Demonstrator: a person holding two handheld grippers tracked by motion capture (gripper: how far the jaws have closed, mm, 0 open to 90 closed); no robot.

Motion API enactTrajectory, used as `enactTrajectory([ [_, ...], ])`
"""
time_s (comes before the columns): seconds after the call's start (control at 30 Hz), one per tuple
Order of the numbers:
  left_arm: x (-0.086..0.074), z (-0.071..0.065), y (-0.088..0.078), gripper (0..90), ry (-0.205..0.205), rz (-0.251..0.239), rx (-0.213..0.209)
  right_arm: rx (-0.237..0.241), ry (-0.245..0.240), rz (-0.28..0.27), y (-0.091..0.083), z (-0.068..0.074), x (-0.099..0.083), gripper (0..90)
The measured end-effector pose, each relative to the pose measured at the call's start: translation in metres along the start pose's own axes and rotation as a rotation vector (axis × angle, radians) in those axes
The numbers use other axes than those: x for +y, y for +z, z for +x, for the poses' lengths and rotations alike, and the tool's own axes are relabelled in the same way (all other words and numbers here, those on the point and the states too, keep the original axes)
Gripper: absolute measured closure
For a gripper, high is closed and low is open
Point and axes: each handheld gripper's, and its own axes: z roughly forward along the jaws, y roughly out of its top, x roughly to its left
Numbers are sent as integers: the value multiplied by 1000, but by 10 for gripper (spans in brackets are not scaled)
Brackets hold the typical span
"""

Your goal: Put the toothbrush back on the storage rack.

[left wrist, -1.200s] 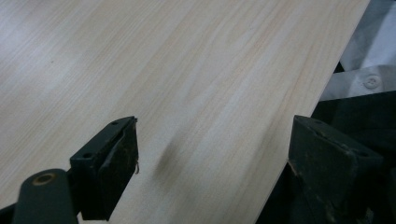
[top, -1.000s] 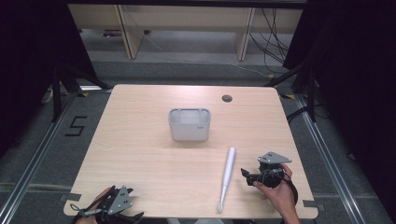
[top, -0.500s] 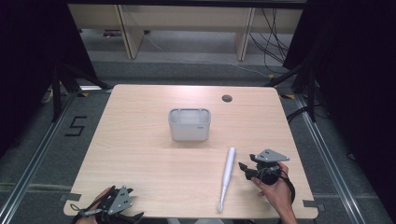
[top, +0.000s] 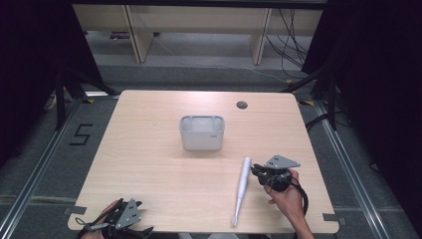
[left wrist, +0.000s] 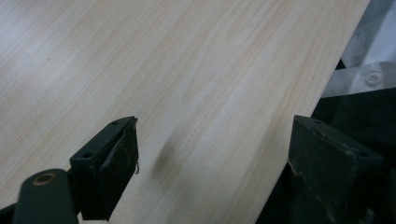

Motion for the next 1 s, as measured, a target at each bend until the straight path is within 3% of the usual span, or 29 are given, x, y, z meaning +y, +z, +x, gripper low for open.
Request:
enactTrajectory([
  [0.1, 0, 0, 0, 158, -8, -8, 3, 8, -37, -6, 7, 1, 3, 828],
  [0.37, 0, 0, 0, 158, 3, 1, 2, 24, -49, 22, 23, 0, 12, 888],
  [0.53, 0, 0, 0, 158, 2, -4, 1, 33, -70, 42, 35, -1, 18, 896],
  [0.63, 0, 0, 0, 158, -1, -2, 5, 37, -45, 49, 40, 0, 20, 896],
  [0.7, 0, -1, 0, 158, -6, -10, -1, 36, -77, 56, 44, -2, 21, 896],
  [0.93, 0, 0, -1, 158, 6, -3, -1, 31, -92, 68, 53, -6, 26, 896],
  [0.97, 0, -1, -1, 158, -5, -6, -7, 36, -58, 96, 53, -5, 26, 896],
  [1.0, 0, 0, -1, 158, 11, 2, 0, 34, -41, 106, 54, -4, 27, 896],
])
